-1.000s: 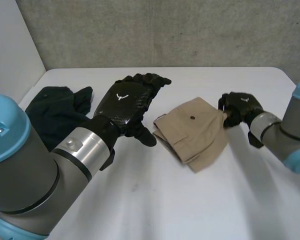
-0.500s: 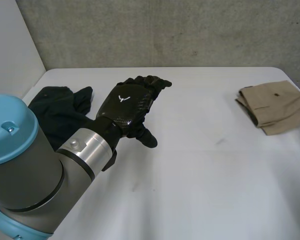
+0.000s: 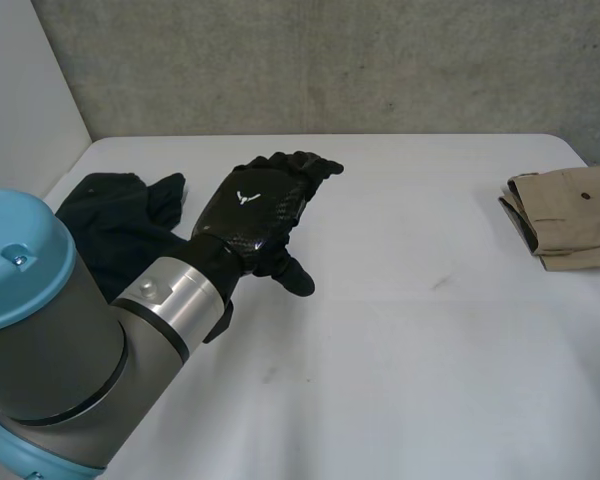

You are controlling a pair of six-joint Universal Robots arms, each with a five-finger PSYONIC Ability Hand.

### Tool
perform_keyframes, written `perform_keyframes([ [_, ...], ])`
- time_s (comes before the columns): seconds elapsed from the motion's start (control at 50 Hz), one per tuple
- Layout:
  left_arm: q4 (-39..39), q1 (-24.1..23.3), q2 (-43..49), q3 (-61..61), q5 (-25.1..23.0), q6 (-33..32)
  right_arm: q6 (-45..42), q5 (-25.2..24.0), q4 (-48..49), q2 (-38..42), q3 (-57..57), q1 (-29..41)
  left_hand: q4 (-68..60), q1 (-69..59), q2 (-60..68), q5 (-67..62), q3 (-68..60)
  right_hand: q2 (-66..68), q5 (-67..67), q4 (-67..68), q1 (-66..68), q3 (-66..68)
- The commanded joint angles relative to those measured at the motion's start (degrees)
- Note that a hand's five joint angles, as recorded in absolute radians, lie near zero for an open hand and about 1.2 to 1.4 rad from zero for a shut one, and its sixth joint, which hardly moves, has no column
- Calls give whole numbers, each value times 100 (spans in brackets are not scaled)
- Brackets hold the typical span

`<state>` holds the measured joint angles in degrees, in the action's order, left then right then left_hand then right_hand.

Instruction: Fold the laundry.

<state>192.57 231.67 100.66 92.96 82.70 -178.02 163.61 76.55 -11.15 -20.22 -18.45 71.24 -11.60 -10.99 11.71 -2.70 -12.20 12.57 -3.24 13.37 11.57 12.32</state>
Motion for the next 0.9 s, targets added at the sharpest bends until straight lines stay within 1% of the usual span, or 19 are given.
perform_keyframes([
  [0.02,9,28,-29,-24,9,-14,-734,238,-194,-790,-422,-40,139,77,-150,248,199,-257,324,-337,-157,-232],
  [0.12,18,159,-29,-41,0,-57,-1568,290,-431,-1309,-853,-190,139,77,-150,248,199,-257,324,-337,-157,-232],
  [0.14,18,264,-20,-42,-9,-66,-1917,334,-493,-1475,-958,-198,139,77,-150,248,199,-257,324,-337,-157,-232],
  [0.2,26,484,-20,-50,-17,-75,-2367,518,-467,-1835,-1108,-207,139,77,-150,248,199,-257,324,-337,-157,-232],
  [0.22,52,641,-11,-50,-17,-84,-2387,580,-458,-1985,-1161,-190,139,77,-150,248,199,-257,324,-337,-157,-232],
  [0.28,62,870,-2,-59,-26,-84,-2369,686,-414,-2406,-1336,-181,139,77,-150,248,199,-257,324,-337,-157,-232],
  [0.38,70,1249,15,-103,-52,-242,-2045,651,-186,-2943,-1758,-41,156,94,-167,265,216,-257,324,-337,-157,-232],
  [0.48,70,1644,50,-235,-35,-654,-1202,353,139,-3804,-2636,609,160,99,-171,270,220,-257,324,-337,-157,-232],
  [0.5,53,1793,85,-305,-18,-838,-922,126,244,-4145,-3055,784,160,99,-171,270,220,-257,324,-337,-157,-232],
  [0.56,9,2013,226,-410,-9,-1216,-560,-227,420,-4657,-3743,1014,160,99,-171,270,220,-257,324,-337,-157,-232],
  [0.58,0,2153,357,-463,9,-1470,-385,-411,534,-4989,-4189,1188,160,99,-171,270,220,-257,324,-337,-157,-232],
  [0.62,18,2303,472,-507,18,-1726,-260,-553,666,-5316,-4657,1418,160,99,-171,270,220,-257,324,-337,-157,-232],
  [0.64,18,2382,516,-533,35,-1823,-199,-623,797,-5613,-5103,1662,160,99,-171,270,220,-257,324,-337,-157,-232],
  [0.66,26,2540,664,-595,70,-2033,-190,-632,860,-5729,-5342,1804,160,99,-171,270,220,-257,324,-337,-157,-232],
  [0.7,44,2655,814,-656,114,-2166,-216,-650,1009,-5932,-5817,2068,160,99,-171,270,220,-257,324,-337,-157,-232],
  [0.72,44,2769,1006,-752,184,-2289,-225,-650,1175,-6063,-6280,2365,160,99,-171,270,220,-257,324,-337,-157,-232],
  [0.78,44,2901,1341,-929,264,-2456,-225,-650,1413,-6143,-6811,2797,160,99,-171,270,220,-257,324,-337,-157,-232],
  [0.8,53,2980,1603,-1068,316,-2579,-233,-632,1571,-6187,-7117,3112,160,99,-171,270,220,-257,324,-337,-157,-232],
  [0.9,18,3165,2343,-1579,474,-2869,-365,-624,1915,-6161,-7831,3861,160,99,-171,270,220,-257,324,-337,-157,-232],
])
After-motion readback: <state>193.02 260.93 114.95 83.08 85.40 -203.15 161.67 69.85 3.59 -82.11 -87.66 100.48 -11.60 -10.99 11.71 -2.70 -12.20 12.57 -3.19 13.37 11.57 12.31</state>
